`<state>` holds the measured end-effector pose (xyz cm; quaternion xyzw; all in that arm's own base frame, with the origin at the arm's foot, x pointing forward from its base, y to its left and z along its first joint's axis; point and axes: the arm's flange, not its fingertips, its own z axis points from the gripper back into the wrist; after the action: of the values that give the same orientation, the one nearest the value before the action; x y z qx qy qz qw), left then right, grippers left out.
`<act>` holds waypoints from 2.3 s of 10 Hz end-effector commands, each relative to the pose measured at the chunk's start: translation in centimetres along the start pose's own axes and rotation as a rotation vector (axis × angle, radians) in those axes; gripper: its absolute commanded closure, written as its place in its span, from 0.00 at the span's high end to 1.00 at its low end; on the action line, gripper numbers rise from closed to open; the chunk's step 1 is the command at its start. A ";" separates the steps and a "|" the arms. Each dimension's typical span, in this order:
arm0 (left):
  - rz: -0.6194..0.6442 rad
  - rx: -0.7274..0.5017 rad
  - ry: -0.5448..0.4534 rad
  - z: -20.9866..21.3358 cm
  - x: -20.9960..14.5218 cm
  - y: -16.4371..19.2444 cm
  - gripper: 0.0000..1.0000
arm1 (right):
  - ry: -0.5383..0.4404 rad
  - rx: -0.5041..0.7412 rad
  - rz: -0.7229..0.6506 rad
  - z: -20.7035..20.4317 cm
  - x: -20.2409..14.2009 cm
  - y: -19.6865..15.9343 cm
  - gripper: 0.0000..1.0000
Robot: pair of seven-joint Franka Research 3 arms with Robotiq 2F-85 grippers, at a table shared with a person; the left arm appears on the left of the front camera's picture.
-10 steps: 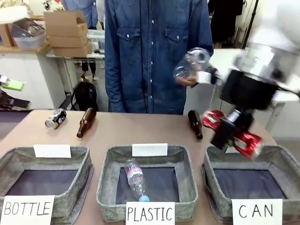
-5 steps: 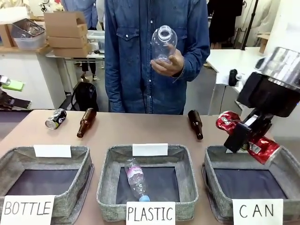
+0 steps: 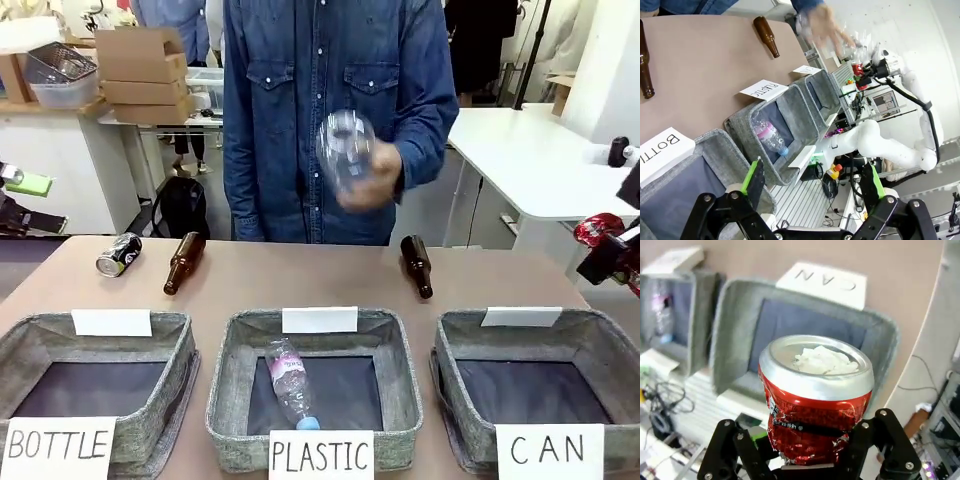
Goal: Sort the can waste into the basket.
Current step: Pick up the can waste from the table and place it in the right Fabric basket.
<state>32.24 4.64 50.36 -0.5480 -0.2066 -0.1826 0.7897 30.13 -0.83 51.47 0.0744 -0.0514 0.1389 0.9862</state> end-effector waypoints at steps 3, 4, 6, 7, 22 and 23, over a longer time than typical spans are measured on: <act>-0.020 -0.018 -0.015 -0.1 0.1 -0.1 1.00 | 0.013 0.002 -0.041 -1.3 2.0 1.5 0.00; -0.020 -0.018 -0.015 -0.1 0.1 -0.1 1.00 | 0.025 -0.023 -0.047 -1.7 2.1 1.4 0.59; -0.020 -0.018 -0.015 -0.1 0.1 -0.1 1.00 | 0.024 0.012 -0.067 -1.6 2.0 1.5 1.00; -0.020 -0.018 -0.015 -0.1 0.1 -0.1 1.00 | 0.017 0.021 -0.071 -1.6 2.0 1.5 0.63; -0.020 -0.018 -0.015 -0.1 0.1 -0.1 1.00 | 0.169 1.557 -0.595 2.9 2.4 -2.0 1.00; -0.020 -0.018 -0.015 -0.1 0.1 -0.1 1.00 | 0.076 1.520 -0.744 2.1 3.4 -1.8 1.00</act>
<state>32.22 4.67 50.37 -0.5480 -0.2069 -0.1825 0.7896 31.80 -2.61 54.49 0.5426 0.0739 0.0328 0.8361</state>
